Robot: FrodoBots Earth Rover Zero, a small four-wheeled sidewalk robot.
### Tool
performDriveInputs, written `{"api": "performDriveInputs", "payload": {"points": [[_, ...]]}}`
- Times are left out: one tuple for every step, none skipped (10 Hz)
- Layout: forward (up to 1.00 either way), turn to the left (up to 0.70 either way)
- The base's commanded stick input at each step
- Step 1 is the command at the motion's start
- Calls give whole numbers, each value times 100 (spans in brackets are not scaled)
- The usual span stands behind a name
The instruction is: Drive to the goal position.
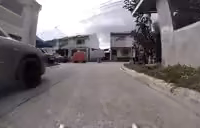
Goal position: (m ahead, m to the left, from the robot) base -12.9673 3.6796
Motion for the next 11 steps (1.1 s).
{"api": "performDriveInputs", "payload": {"points": [[100, 2], [100, 2], [100, 2], [100, 2], [100, 2], [100, 2], [100, 2], [100, 2], [100, 2], [100, 2], [100, 2]]}}
